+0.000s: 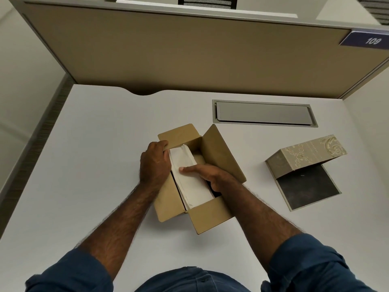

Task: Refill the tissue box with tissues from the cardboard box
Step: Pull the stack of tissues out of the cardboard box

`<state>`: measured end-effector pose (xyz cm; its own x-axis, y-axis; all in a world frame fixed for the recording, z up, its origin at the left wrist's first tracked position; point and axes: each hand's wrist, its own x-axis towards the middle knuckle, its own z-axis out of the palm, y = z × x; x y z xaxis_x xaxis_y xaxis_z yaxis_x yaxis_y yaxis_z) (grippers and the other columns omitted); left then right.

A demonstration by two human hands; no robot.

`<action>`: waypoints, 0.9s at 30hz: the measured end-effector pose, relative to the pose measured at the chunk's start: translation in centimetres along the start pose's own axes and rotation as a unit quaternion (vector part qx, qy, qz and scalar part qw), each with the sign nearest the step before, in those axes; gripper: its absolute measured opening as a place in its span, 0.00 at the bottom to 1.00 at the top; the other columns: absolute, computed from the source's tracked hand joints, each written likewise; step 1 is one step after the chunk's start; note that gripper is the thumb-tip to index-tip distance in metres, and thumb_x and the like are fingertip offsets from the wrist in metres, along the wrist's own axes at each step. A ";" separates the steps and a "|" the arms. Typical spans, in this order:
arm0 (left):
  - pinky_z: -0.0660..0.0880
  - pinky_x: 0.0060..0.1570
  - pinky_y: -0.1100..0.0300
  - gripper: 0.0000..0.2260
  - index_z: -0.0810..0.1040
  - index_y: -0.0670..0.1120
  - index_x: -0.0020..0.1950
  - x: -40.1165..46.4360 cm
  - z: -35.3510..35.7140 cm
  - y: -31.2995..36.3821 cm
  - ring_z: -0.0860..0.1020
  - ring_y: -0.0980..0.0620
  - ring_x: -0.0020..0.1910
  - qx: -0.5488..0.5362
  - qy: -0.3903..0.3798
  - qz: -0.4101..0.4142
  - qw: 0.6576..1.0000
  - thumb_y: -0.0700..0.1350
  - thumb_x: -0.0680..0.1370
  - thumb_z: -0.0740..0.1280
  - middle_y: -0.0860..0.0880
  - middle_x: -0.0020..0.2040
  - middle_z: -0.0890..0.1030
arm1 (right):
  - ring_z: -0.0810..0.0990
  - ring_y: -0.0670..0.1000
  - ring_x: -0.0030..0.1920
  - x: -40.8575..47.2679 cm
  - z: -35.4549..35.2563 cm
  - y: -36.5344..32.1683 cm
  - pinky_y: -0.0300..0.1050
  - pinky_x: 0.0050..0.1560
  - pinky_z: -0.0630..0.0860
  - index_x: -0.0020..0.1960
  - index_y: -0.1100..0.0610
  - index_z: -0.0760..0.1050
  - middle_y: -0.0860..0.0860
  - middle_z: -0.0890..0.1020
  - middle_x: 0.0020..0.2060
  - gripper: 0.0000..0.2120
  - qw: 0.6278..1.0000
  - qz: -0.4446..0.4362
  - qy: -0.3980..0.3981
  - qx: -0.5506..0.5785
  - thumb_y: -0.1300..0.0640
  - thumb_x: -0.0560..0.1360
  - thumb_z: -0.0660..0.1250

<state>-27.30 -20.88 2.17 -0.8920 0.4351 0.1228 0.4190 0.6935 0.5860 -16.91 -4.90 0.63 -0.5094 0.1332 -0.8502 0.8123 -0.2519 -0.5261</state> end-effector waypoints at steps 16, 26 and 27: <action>0.79 0.57 0.45 0.14 0.79 0.44 0.69 0.1 0.0 -0.1 0.81 0.40 0.60 -0.011 -0.006 -0.004 1.000 0.44 0.84 0.66 0.42 0.65 0.81 | 0.88 0.56 0.56 -0.6 0.4 1.5 0.52 0.54 0.87 0.69 0.53 0.75 0.55 0.87 0.59 0.34 0.994 -0.105 0.003 0.010 0.36 0.72 0.80; 0.80 0.57 0.38 0.15 0.77 0.46 0.69 0.8 -0.9 -0.6 0.79 0.37 0.61 -0.047 -0.025 -0.033 0.998 0.45 0.82 0.66 0.42 0.64 0.80 | 0.90 0.49 0.48 -3.5 1.0 0.2 0.43 0.45 0.85 0.65 0.51 0.80 0.49 0.90 0.51 0.24 0.973 -0.219 0.026 0.063 0.40 0.75 0.79; 0.80 0.56 0.37 0.15 0.78 0.46 0.69 0.8 -1.1 -0.6 0.79 0.37 0.60 -0.051 -0.021 -0.025 0.998 0.45 0.82 0.67 0.42 0.63 0.80 | 0.91 0.49 0.47 -3.9 1.0 0.0 0.42 0.44 0.85 0.64 0.51 0.80 0.49 0.91 0.50 0.24 0.972 -0.225 0.023 0.068 0.40 0.74 0.79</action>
<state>-28.49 -21.53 2.76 -0.9026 0.4265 0.0581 0.3523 0.6542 0.6693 -15.20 -6.39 4.00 -0.7888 0.3014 -0.5357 0.4634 -0.2810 -0.8404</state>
